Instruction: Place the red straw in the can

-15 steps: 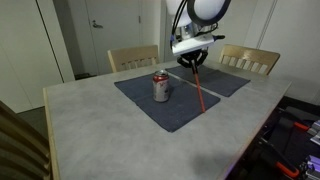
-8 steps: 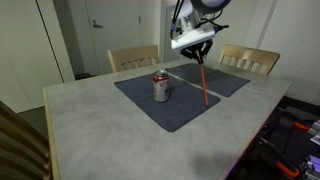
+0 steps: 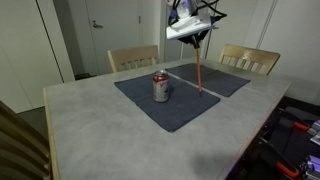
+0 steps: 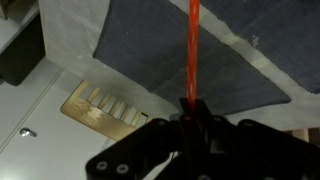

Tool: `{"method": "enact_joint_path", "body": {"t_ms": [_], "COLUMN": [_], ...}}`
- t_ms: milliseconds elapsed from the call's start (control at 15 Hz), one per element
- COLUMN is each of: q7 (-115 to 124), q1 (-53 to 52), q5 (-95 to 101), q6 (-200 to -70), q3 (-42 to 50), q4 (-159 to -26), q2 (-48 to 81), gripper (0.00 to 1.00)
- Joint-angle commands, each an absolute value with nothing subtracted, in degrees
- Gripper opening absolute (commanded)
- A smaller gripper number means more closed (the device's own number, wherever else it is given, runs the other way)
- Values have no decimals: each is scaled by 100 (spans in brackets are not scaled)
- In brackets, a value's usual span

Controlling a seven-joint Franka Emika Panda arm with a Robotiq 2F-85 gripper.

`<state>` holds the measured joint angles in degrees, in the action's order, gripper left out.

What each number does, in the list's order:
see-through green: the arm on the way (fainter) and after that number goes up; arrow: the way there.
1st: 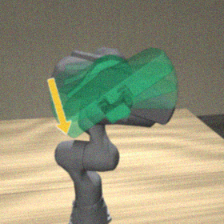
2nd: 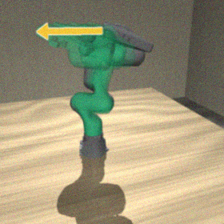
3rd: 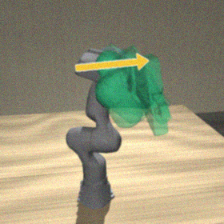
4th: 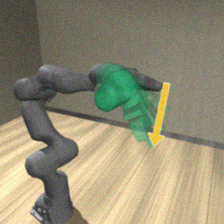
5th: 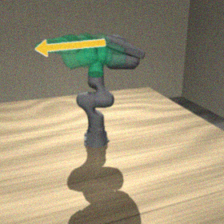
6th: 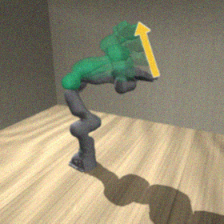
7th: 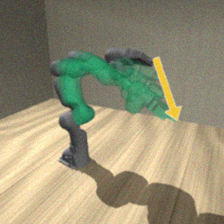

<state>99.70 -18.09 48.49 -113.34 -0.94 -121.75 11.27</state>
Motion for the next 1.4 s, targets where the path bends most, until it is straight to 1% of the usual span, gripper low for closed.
{"method": "enact_joint_path", "body": {"t_ms": [0, 267, 933, 1067, 1133, 1200, 1333], "q7": [10310, 10562, 10452, 10315, 10140, 10432, 10319], "q1": [-1686, -1675, -1610, -1575, -1517, -1590, -1544], "q5": [5633, 6391, 7206, 7264, 6857, 7088, 6996], "q6": [-11119, -10973, -11031, -11079, -10923, -10980, -10965], "q3": [-354, -544, -811, -828, -826, -860, -846], "q4": [-12094, -12120, -11689, -11534, -11470, -11617, -11560], "q2": [1081, 1048, 1076, 1137, 1150, 1090, 1094], "gripper": [2, 2, 2, 2, 2, 8, 8]}}
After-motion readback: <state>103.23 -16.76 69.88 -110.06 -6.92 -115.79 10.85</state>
